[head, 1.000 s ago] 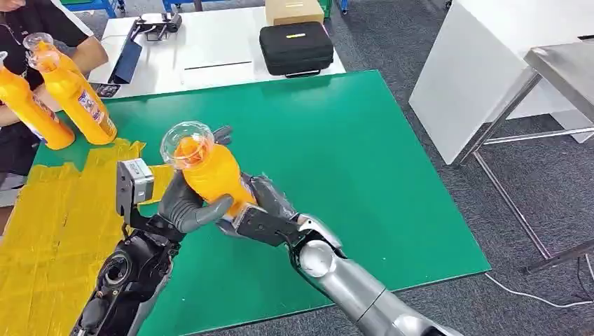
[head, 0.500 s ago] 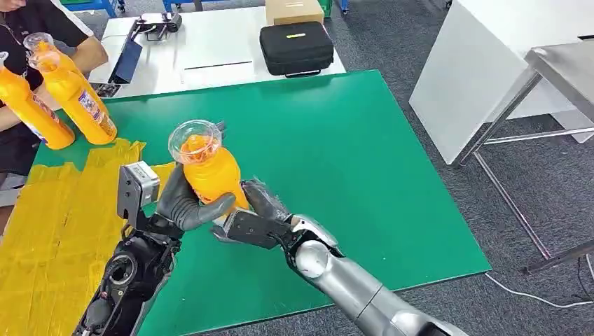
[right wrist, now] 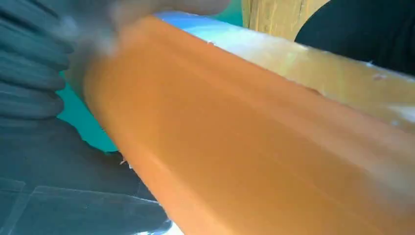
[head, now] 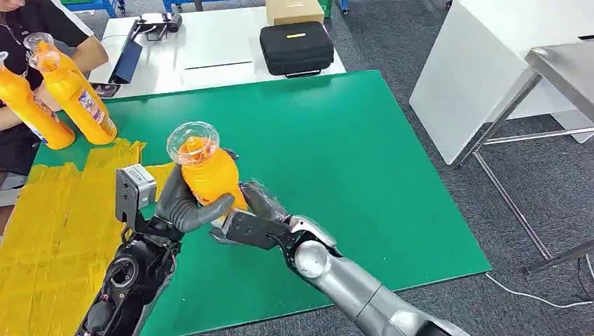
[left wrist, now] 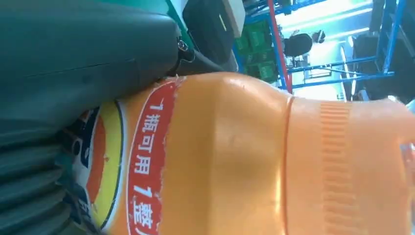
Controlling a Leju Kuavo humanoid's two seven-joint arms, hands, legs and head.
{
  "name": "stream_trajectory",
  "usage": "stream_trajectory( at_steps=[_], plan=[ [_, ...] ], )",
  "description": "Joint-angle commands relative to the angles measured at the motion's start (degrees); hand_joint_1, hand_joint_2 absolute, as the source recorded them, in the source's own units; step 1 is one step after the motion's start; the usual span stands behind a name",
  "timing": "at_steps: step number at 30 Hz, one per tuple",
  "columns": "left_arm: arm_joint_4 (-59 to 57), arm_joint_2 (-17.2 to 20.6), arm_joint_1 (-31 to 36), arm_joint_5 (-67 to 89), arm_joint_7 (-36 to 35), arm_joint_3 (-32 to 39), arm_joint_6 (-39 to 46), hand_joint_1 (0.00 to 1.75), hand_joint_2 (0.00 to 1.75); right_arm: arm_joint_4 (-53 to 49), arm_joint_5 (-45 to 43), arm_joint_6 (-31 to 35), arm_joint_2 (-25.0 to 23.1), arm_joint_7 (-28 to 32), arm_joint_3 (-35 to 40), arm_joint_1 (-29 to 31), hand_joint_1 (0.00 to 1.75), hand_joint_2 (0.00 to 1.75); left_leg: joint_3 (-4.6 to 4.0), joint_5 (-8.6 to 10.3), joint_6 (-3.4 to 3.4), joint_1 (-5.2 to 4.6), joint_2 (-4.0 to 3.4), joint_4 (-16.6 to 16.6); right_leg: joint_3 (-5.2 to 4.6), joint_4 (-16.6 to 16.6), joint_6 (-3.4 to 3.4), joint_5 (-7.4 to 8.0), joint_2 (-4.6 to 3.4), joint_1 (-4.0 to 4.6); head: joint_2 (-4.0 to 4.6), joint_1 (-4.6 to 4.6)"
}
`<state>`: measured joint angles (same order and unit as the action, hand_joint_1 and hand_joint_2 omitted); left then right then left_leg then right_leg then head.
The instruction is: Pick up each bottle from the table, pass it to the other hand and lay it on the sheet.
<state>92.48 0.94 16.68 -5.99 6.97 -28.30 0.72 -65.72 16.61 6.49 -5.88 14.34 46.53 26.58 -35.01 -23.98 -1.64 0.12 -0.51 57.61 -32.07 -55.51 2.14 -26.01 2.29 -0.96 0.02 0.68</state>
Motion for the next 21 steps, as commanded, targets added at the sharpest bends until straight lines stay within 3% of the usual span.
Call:
stream_trajectory(
  at_steps=[1, 5, 6, 7, 12, 14, 17, 18, 19, 21],
  plan=[
    [-1.54, -0.66, 0.24, -0.95, -0.62, 0.89, 0.93, 1.75, 1.75, 0.28, 0.2, 0.22, 1.43, 0.87, 3.41, 0.27, 1.75, 1.75, 0.32, -0.09, 0.1, 0.05, 0.06, -0.06, 0.37, 0.11, -0.12, -0.1, -0.16, 0.03, 0.0, 0.02],
    [2.43, -0.83, -2.42, -0.45, 0.27, 2.36, 1.22, 1.75, 1.75, 0.22, -0.76, 2.85, 1.97, 1.11, 0.29, -1.42, 1.75, 1.75, 0.24, -0.08, 0.08, 0.05, 0.03, -0.05, 0.28, 0.1, -0.1, -0.08, -0.15, 0.03, 0.0, 0.04],
    [4.12, -0.81, -3.26, -0.19, 0.59, 3.32, 1.49, 1.75, 1.75, -0.24, -1.77, 4.22, 2.4, 1.33, -1.64, -2.37, 0.93, 1.75, 0.35, -0.12, 0.09, 0.04, 0.03, -0.06, 0.39, 0.12, -0.12, -0.11, -0.21, 0.02, 0.0, 0.0],
    [5.43, -0.8, -3.9, -0.03, 0.84, 4.42, 1.94, 1.75, 1.75, -1.35, -2.76, 5.05, 3.08, 1.71, -3.22, -3.36, 0.0, 1.75, 0.2, -0.06, 0.06, 0.03, 0.04, -0.05, 0.23, 0.09, -0.08, -0.06, -0.12, 0.02, 0.0, 0.0],
    [10.72, 2.17, -6.68, 10.33, 3.9, 11.79, 4.56, 1.75, 1.75, -21.18, -19.26, 1.42, 8.91, 3.91, -13.59, -13.84, 0.0, 1.75, 0.07, -0.05, 0.06, 0.04, 0.15, -0.02, 0.11, 0.07, -0.08, -0.08, 0.0, 0.03, -0.02, 0.02],
    [10.82, 2.86, -6.69, 23.59, 4.37, 14.37, 9.81, 1.75, 1.75, -29.41, -23.9, 0.84, 10.76, 5.03, -17.14, -18.14, 0.0, 1.75, 0.24, -0.12, 0.08, 0.03, 0.31, -0.02, 0.37, 0.09, -0.12, -0.2, 0.08, 0.01, 0.0, 0.0],
    [10.88, 2.98, -6.62, 24.08, 4.5, 15.91, 8.78, 1.75, 1.75, -33.04, -24.73, 0.2, 11.82, 3.75, -18.55, -19.96, 0.0, 1.75, -0.01, -0.09, 0.06, 0.0, 0.24, 0.02, 0.1, 0.01, -0.09, -0.13, 0.08, -0.01, 0.0, 0.02],
    [9.5, 3.72, -5.85, 35.89, 4.57, 16.68, 13.63, 1.75, 1.75, -35.96, -26.15, -0.41, 12.91, 5.35, -20.21, -21.83, 0.0, 1.75, 0.12, -0.15, 0.09, 0.01, 0.23, 0.03, 0.23, 0.02, -0.13, -0.19, 0.0, -0.01, 0.0, 0.02],
    [8.63, 4.44, -5.4, 40.63, 4.34, 17.42, 15.1, 1.75, 1.75, -37.77, -26.52, -0.55, 13.56, 5.56, -21.46, -23.12, 0.0, 0.0, 0.01, -0.08, 0.08, 0.01, 0.28, 0.0, 0.12, 0.03, -0.11, -0.14, 0.09, 0.0, 0.0, 0.02],
    [6.0, 6.31, -4.3, 58.77, 1.22, 18.59, 18.1, 1.75, 1.75, -41.96, -28.39, -2.71, 14.84, 5.51, -24.56, -26.69, 0.0, 0.0, 0.05, -0.08, 0.09, 0.01, 0.3, -0.01, 0.15, 0.05, -0.12, -0.14, 0.1, 0.0, 0.0, 0.02]
  ],
)
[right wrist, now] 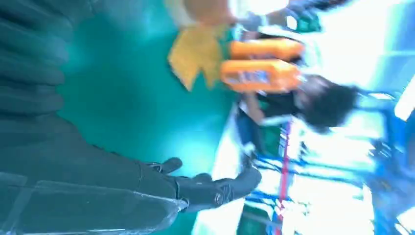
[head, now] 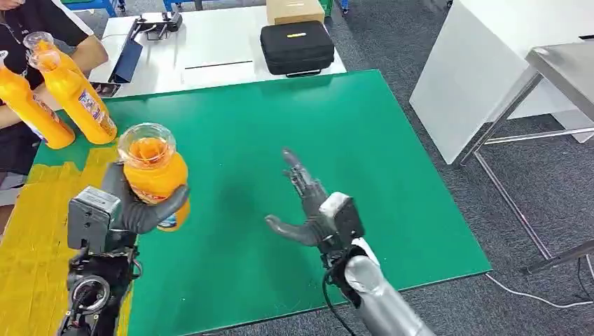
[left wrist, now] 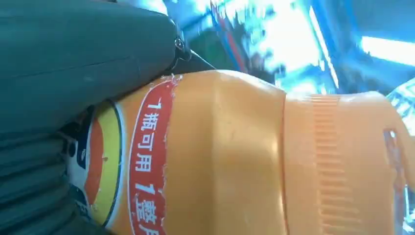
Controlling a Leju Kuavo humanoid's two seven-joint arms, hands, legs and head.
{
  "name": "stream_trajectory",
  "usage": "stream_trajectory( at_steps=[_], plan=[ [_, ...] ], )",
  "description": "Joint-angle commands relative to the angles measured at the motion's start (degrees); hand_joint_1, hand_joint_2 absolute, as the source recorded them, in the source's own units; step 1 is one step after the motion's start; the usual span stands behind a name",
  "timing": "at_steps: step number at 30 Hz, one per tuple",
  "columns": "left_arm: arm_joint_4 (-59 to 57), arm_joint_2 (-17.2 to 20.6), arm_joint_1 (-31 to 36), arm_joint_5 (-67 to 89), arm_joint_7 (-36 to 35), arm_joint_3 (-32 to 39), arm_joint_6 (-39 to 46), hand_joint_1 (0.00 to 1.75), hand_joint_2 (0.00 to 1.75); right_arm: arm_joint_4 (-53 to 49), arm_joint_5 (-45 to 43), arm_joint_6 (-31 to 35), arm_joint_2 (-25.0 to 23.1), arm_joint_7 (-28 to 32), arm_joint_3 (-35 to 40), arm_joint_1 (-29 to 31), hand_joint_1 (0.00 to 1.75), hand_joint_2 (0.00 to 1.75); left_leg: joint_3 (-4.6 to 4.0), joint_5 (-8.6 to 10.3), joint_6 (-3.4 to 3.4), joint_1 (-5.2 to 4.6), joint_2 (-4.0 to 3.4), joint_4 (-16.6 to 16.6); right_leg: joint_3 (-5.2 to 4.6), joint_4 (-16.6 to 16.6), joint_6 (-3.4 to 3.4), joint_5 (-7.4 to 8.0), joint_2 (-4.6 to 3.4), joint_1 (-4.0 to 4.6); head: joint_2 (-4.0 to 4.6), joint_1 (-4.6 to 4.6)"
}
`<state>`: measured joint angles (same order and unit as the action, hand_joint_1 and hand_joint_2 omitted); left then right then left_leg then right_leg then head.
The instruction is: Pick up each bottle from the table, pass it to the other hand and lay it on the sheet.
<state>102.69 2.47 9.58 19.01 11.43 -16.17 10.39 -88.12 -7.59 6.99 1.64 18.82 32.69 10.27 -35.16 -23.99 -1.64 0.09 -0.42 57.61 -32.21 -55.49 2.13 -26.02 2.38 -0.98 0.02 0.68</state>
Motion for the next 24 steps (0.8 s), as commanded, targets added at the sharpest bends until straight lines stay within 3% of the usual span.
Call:
stream_trajectory(
  at_steps=[1, 2, 5, 7, 10, 14, 18, 24],
  plan=[
    [-5.7, 4.97, 3.35, 36.68, -3.53, 6.85, 8.89, 1.75, 1.75, -21.22, -4.37, -3.88, 7.7, 1.16, -12.07, -12.09, 0.0, 0.0, 0.3, -0.08, 0.11, 0.03, 0.33, -0.02, 0.42, 0.05, -0.14, -0.19, 0.09, 0.01, 0.0, 0.0],
    [-6.95, 6.41, 3.73, 47.59, -5.72, 7.04, 9.95, 1.75, 1.75, -22.01, -4.34, -4.68, 7.81, 1.01, -12.96, -13.1, 0.0, 0.0, 0.18, -0.03, 0.09, 0.02, 0.32, -0.04, 0.27, 0.03, -0.11, -0.14, 0.15, 0.0, 0.0, 0.04],
    [-10.38, 7.15, 4.67, 55.13, -6.44, 7.66, 10.6, 1.75, 1.75, -23.09, -4.27, -5.56, 8.09, 1.02, -14.42, -14.83, 0.0, 0.0, 0.25, -0.03, 0.08, 0.01, 0.27, -0.07, 0.31, 0.07, -0.11, -0.13, 0.11, -0.02, -0.02, 0.0],
    [-17.09, 11.11, 7.3, 67.48, -9.64, 5.9, 6.72, 1.75, 1.75, -22.89, -3.11, -5.09, 9.07, 1.56, -15.5, -15.85, 0.0, 0.0, 0.48, -0.11, 0.14, 0.04, 0.19, -0.09, 0.54, 0.11, -0.18, -0.18, -0.09, 0.01, 0.0, 0.0],
    [-25.73, 13.8, 10.55, 69.13, -9.4, 4.09, 5.47, 1.75, 1.75, -22.29, -5.09, -6.03, 8.92, 2.26, -16.96, -16.8, 0.0, 0.0, 0.47, 0.0, 0.15, 0.04, 0.28, -0.17, 0.54, 0.15, -0.18, -0.13, 0.05, 0.01, 0.0, 0.04],
    [-28.23, 14.35, 11.51, 69.58, -9.22, 3.39, 5.42, 1.75, 1.75, -22.24, -5.12, -6.15, 8.5, 2.37, -17.15, -16.99, 0.0, 0.0, 0.2, 0.01, 0.07, 0.03, 0.02, -0.07, 0.18, 0.06, -0.1, -0.03, -0.06, 0.01, 0.0, 0.07],
    [-41.72, 16.8, 16.87, 70.83, -9.45, -0.46, 1.66, 1.75, 1.75, -22.99, -4.51, -7.23, 6.24, 1.41, -18.7, -18.96, 0.0, 0.0, 0.32, 0.01, 0.1, 0.04, 0.1, -0.1, 0.33, 0.09, -0.11, -0.09, -0.05, 0.0, 0.0, 0.0],
    [-53.5, 14.54, 21.11, 66.87, -7.18, -0.82, 3.73, 1.75, 1.75, -24.08, -3.63, -7.33, 5.3, 0.49, -19.68, -20.38, 0.0, 0.0, 0.36, 0.02, 0.11, 0.04, 0.14, -0.11, 0.38, 0.1, -0.13, -0.1, -0.04, 0.01, 0.0, 0.02]
  ],
)
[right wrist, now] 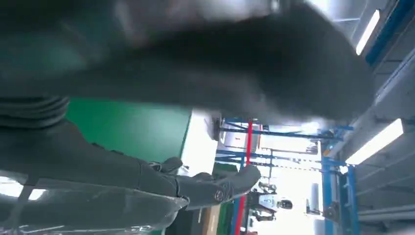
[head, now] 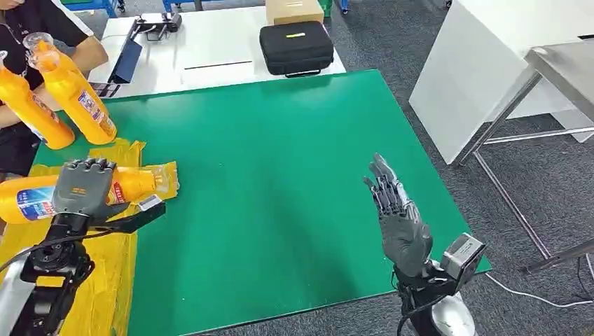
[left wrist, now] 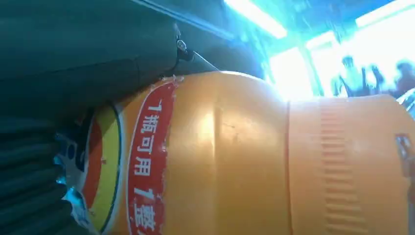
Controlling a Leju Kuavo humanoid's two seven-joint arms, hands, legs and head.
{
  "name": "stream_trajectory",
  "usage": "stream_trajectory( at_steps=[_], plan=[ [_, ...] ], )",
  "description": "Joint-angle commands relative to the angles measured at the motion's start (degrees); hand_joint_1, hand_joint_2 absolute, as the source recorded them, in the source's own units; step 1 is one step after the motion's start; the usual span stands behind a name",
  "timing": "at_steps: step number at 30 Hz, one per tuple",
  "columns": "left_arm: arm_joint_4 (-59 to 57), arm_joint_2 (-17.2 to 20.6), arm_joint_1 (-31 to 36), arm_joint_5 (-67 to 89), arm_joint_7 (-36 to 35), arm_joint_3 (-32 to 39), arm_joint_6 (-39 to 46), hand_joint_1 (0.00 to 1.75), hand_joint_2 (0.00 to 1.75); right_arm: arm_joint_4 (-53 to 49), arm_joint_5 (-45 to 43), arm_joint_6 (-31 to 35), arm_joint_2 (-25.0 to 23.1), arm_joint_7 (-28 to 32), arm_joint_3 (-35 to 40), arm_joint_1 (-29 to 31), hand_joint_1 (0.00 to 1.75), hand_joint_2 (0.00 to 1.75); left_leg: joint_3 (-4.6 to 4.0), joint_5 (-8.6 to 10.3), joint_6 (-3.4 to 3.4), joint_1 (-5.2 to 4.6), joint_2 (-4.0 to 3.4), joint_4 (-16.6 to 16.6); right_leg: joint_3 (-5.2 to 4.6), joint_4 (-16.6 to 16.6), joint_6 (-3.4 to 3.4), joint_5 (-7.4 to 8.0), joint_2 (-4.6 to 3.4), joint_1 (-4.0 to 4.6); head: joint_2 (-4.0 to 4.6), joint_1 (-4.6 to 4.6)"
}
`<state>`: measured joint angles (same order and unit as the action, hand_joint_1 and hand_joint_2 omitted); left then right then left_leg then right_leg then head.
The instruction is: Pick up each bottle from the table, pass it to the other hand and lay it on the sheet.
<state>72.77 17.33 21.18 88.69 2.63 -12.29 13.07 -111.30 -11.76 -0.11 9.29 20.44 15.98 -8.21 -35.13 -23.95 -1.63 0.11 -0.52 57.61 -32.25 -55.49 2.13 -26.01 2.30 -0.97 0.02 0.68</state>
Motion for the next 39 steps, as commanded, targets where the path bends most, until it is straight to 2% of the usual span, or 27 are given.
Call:
stream_trajectory(
  at_steps=[1, 2, 3, 4, 11, 18, 29, 30, 31, 32, 33, 35, 36, 38, 39],
  plan=[
    [-23.59, -0.32, 9.5, -2.82, 1.62, -4.7, 1.05, 1.75, 1.75, -0.89, 0.54, -0.23, -2.35, -1.12, -2.96, -1.91, 0.0, 0.0, 0.4, -0.05, 0.12, 0.03, 0.27, -0.11, 0.5, 0.12, -0.15, -0.15, 0.03, 0.0, 0.0, 0.0],
    [-25.19, -0.99, 9.8, -4.31, 1.73, -4.98, 1.66, 1.57, 1.75, -0.76, 0.54, -0.46, -2.61, -1.66, -3.15, -1.81, 0.0, 0.0, 0.24, -0.03, 0.08, 0.02, 0.13, -0.07, 0.3, 0.08, -0.1, -0.07, -0.04, 0.0, 0.0, 0.02],
    [-25.32, -1.39, 9.6, -5.33, 1.81, -4.98, 2.35, 0.4, 1.75, -0.62, 0.53, -0.54, -2.73, -1.91, -3.18, -1.69, 0.0, 0.0, 0.33, -0.06, 0.09, 0.03, 0.13, -0.08, 0.4, 0.1, -0.12, -0.1, -0.1, 0.01, 0.0, 0.0],
    [-25.16, -2.03, 9.18, -6.89, 2.11, -4.62, 3.47, 0.0, 1.75, -0.53, 0.52, -0.58, -2.73, -2.07, -3.14, -1.7, 0.0, 0.0, 0.42, -0.1, 0.11, 0.04, 0.13, -0.08, 0.5, 0.11, -0.15, -0.14, -0.15, 0.01, 0.0, 0.0],
    [-24.71, -2.57, 8.78, -8.19, 2.14, -4.31, 3.43, 0.0, 1.75, -0.46, 0.54, -0.58, -2.63, -2.19, -3.06, -1.79, 0.0, 0.0, 0.21, -0.05, 0.07, 0.02, 0.15, -0.04, 0.28, 0.07, -0.1, -0.09, -0.03, 0.0, 0.0, 0.0],
    [-13.12, -5.78, 3.93, -22.32, 3.96, -1.09, 1.84, 0.0, 1.75, -1.15, 3.21, 0.49, -3.55, -2.54, -2.81, -1.86, 0.0, 0.0, 0.21, -0.06, 0.07, 0.02, 0.14, -0.03, 0.29, 0.07, -0.1, -0.1, -0.05, 0.0, 0.0, 0.02],
    [-13.04, -5.63, 4.0, -22.38, 3.91, -1.11, 1.69, 0.0, 1.75, -1.16, 3.18, 0.5, -3.54, -2.54, -2.93, -1.82, 0.0, 0.0, 0.26, -0.08, 0.08, 0.02, 0.1, -0.04, 0.33, 0.07, -0.12, -0.1, -0.11, 0.0, 0.0, 0.02],
    [-11.83, -6.42, 3.48, -27.93, 6.07, 0.2, 0.7, 0.0, 1.75, -1.17, 4.09, 0.96, -3.79, -2.35, -3.13, -1.87, 0.0, 0.0, 0.35, -0.12, 0.12, 0.04, 0.1, -0.04, 0.43, 0.08, -0.15, -0.14, -0.17, 0.02, 0.0, 0.0],
    [-8.77, -7.35, 2.48, -35.82, 8.53, 1.41, -1.72, 0.0, 0.0, -1.18, 4.51, 1.25, -3.78, -2.29, -3.32, -2.0, 0.0, 0.0, 0.2, -0.06, 0.07, 0.02, 0.07, -0.04, 0.25, 0.07, -0.1, -0.07, -0.12, 0.01, 0.0, 0.02],
    [-5.68, -7.74, 1.61, -41.71, 9.36, 1.77, -3.65, 0.0, 0.0, -1.17, 4.93, 1.68, -3.7, -2.09, -3.52, -2.15, 0.0, 0.0, 0.56, -0.19, 0.15, 0.06, 0.14, -0.07, 0.67, 0.14, -0.2, -0.22, -0.23, 0.03, -0.02, 0.0],
    [-1.48, -7.79, 0.56, -45.83, 9.61, 1.5, -4.38, 0.0, 0.0, -1.23, 5.52, 2.32, -3.7, -1.61, -3.82, -2.41, 0.0, 0.0, 0.15, -0.07, 0.06, 0.02, 0.08, -0.02, 0.22, 0.06, -0.08, -0.07, -0.1, 0.01, 0.0, 0.02],
    [4.42, -7.88, -0.78, -52.5, 9.94, 1.54, -4.76, 0.0, 0.0, -1.39, 6.21, 3.01, -3.66, -1.18, -4.01, -2.74, 0.0, 0.0, 0.07, -0.06, 0.04, 0.03, 0.09, 0.01, 0.14, 0.04, -0.06, -0.06, -0.06, 0.02, 0.0, 0.02],
    [8.22, -7.6, -1.69, -55.74, 10.19, 1.47, -4.38, 0.0, 1.75, -1.52, 6.57, 3.42, -3.67, -0.84, -4.03, -2.95, 0.0, 0.0, 0.16, -0.12, 0.06, 0.04, 0.14, 0.04, 0.26, 0.04, -0.08, -0.14, -0.08, 0.03, 0.0, 0.02],
    [14.59, -7.49, -3.61, -64.69, 11.96, 2.33, -4.8, 0.0, 1.75, -1.88, 6.9, 4.23, -3.39, -0.07, -3.99, -3.36, 0.0, 0.0, 0.06, -0.09, 0.05, 0.04, 0.06, 0.04, 0.14, 0.03, -0.06, -0.08, -0.1, 0.03, 0.0, 0.0],
    [19.86, -8.08, -5.62, -74.41, 15.1, 3.72, -6.29, 0.0, 1.75, -2.21, 6.79, 4.93, -3.2, 0.97, -4.15, -3.73, 0.0, 0.0, 0.17, -0.17, 0.07, 0.04, 0.06, 0.06, 0.27, 0.01, -0.1, -0.16, -0.16, 0.02, 0.0, 0.02]
  ],
)
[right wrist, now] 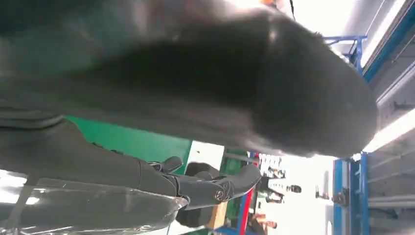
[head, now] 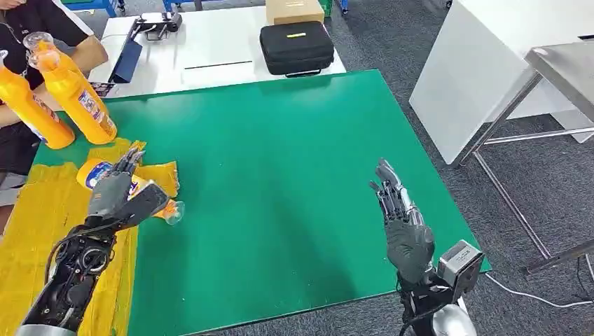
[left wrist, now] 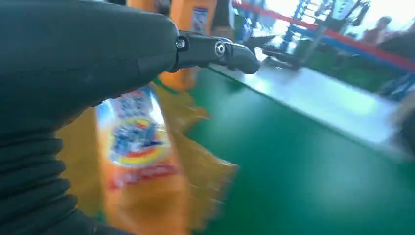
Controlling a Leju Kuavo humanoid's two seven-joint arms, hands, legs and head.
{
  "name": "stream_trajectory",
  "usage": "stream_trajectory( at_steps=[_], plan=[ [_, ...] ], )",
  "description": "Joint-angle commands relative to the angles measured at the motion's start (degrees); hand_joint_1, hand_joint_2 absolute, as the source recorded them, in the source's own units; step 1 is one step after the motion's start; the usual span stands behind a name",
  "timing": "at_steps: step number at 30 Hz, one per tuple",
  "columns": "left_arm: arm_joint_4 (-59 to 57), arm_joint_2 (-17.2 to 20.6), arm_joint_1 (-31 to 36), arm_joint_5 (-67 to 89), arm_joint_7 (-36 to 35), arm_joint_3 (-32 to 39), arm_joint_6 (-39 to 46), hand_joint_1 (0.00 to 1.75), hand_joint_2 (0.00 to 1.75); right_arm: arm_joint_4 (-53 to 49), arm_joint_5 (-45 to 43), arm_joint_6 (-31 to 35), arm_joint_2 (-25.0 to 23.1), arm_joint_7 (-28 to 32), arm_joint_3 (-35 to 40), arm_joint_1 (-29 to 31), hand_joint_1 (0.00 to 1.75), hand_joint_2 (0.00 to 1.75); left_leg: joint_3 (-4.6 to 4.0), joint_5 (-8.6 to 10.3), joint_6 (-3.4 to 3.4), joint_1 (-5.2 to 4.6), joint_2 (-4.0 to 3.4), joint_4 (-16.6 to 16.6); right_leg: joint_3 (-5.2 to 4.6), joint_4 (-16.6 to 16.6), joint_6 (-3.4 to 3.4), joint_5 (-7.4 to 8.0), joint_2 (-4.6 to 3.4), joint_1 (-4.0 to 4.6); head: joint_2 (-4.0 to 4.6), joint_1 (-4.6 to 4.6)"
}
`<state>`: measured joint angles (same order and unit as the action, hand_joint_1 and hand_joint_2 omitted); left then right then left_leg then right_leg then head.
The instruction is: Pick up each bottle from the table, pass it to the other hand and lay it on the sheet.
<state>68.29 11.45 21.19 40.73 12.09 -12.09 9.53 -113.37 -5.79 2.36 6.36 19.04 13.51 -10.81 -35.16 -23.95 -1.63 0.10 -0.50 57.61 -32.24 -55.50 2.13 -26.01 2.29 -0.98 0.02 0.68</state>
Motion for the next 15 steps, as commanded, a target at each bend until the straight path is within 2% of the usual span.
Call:
stream_trajectory(
  at_steps=[1, 3, 6, 12, 14, 15],
  plan=[
    [28.26, -2.29, -7.29, -32.37, 6.83, 4.16, -4.57, 0.0, 1.75, -0.49, 0.72, 3.01, -0.11, 3.27, -1.87, -1.46, 0.0, 0.0, 0.09, -0.12, 0.06, 0.05, 0.0, 0.05, 0.14, 0.02, -0.08, -0.09, -0.16, 0.04, 0.0, 0.0],
    [36.89, -3.13, -11.39, -44.68, 9.46, 5.98, -8.92, 0.0, 1.75, -1.64, 1.82, 4.84, 0.17, 6.16, -2.63, -2.26, 0.0, 0.0, 0.06, -0.12, 0.06, 0.04, -0.05, 0.04, 0.08, 0.02, -0.08, -0.07, -0.2, 0.03, 0.0, 0.0],
    [44.85, -3.31, -17.0, -53.17, 9.03, 7.19, -14.15, 0.0, 1.75, -4.71, 5.4, 8.63, 0.05, 8.75, -3.71, -3.79, 0.0, 0.0, 0.25, -0.26, 0.08, 0.04, -0.14, 0.05, 0.25, 0.03, -0.11, -0.17, -0.35, 0.02, 0.0, 0.0],
    [46.47, -3.77, -20.05, -56.76, 7.05, 4.72, -17.96, 0.0, 1.75, -8.93, 7.2, 9.73, -0.89, 8.51, -5.07, -4.91, 0.0, 0.0, 0.14, -0.2, 0.13, 0.01, -0.02, 0.0, 0.12, 0.04, -0.09, -0.14, -0.17, 0.0, 0.0, 0.0],
    [46.81, -4.03, -20.98, -56.87, 7.01, 4.14, -18.11, 0.0, 1.75, -9.55, 6.86, 9.39, -0.89, 8.23, -5.57, -4.99, 0.0, 0.0, 0.33, -0.27, 0.17, 0.03, 0.05, 0.01, 0.36, 0.06, -0.05, -0.29, -0.19, 0.01, 0.0, 0.0],
    [47.22, -3.8, -21.75, -56.82, 6.96, 3.88, -18.23, 0.0, 1.75, -10.06, 6.65, 9.34, -0.97, 8.18, -6.27, -5.25, 0.0, 0.0, 0.13, -0.17, 0.13, 0.01, 0.02, -0.02, 0.14, 0.06, 0.04, -0.21, -0.13, 0.0, 0.0, 0.02]
  ],
)
